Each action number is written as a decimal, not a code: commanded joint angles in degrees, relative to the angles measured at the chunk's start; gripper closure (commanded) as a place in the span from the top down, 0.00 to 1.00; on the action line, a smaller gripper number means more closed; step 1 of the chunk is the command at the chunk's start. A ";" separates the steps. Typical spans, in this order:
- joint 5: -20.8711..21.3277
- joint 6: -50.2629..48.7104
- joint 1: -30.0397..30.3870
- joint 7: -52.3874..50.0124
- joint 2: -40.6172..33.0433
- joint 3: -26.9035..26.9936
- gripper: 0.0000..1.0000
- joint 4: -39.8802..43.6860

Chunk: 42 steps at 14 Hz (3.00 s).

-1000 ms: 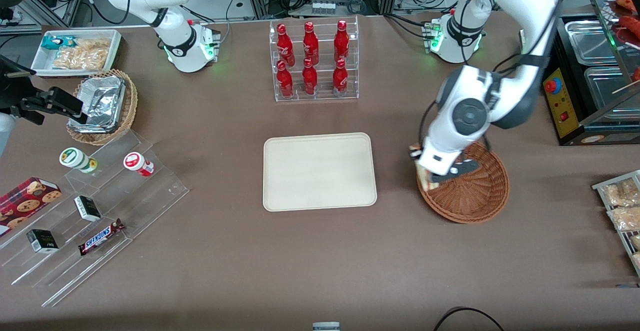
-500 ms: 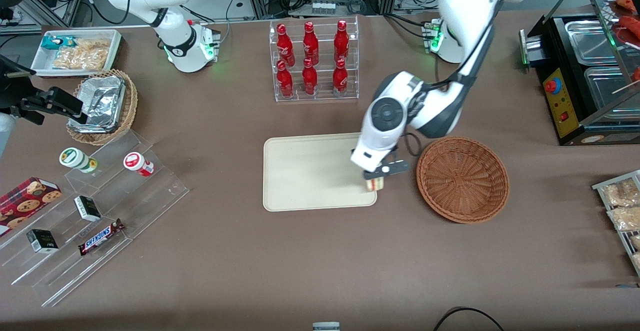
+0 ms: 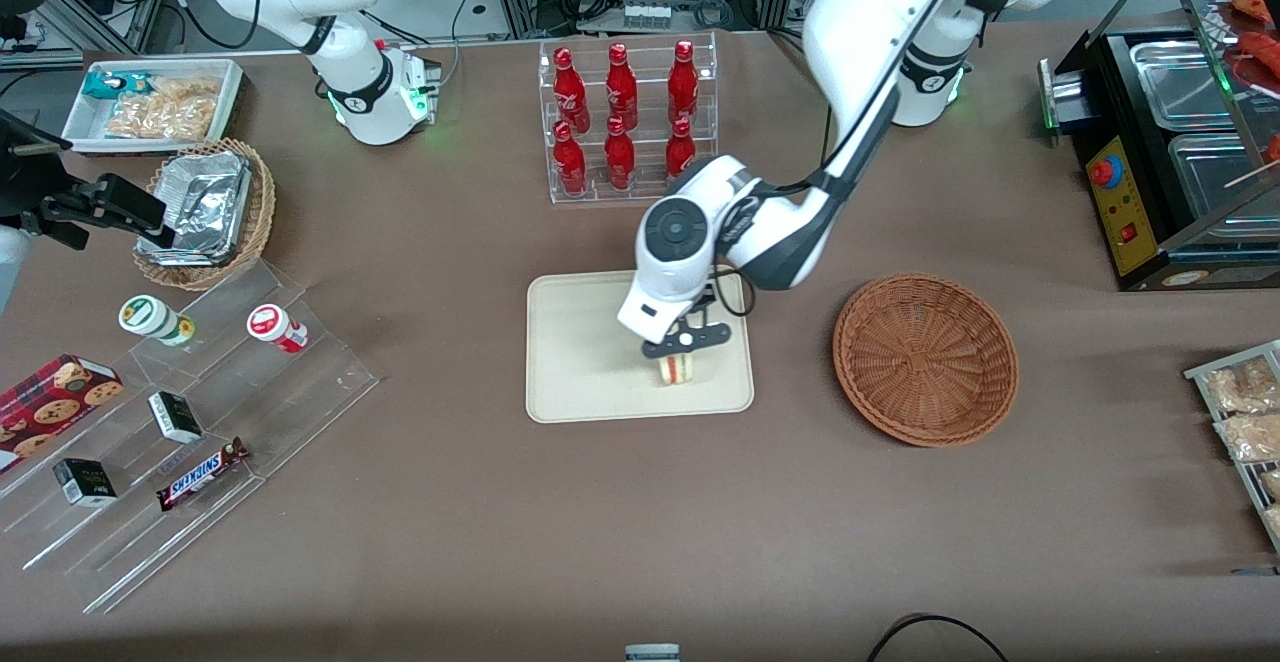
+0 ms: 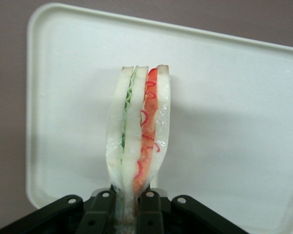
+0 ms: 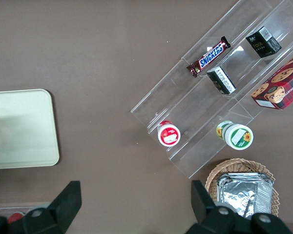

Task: Place sandwich from basket to tray

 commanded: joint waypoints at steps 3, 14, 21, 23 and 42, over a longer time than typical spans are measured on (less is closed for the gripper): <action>-0.42 -0.47 -1.30 -2.34 6.23 -1.30 0.00 8.78; -0.07 -0.73 -1.48 -0.32 6.77 -1.40 1.00 10.11; 0.89 -8.98 -0.78 0.04 -2.54 -0.96 1.00 9.94; 3.25 -12.41 -0.60 0.12 -4.91 -0.87 1.00 9.41; 3.18 -21.29 23.74 29.37 -36.55 2.03 1.00 -22.84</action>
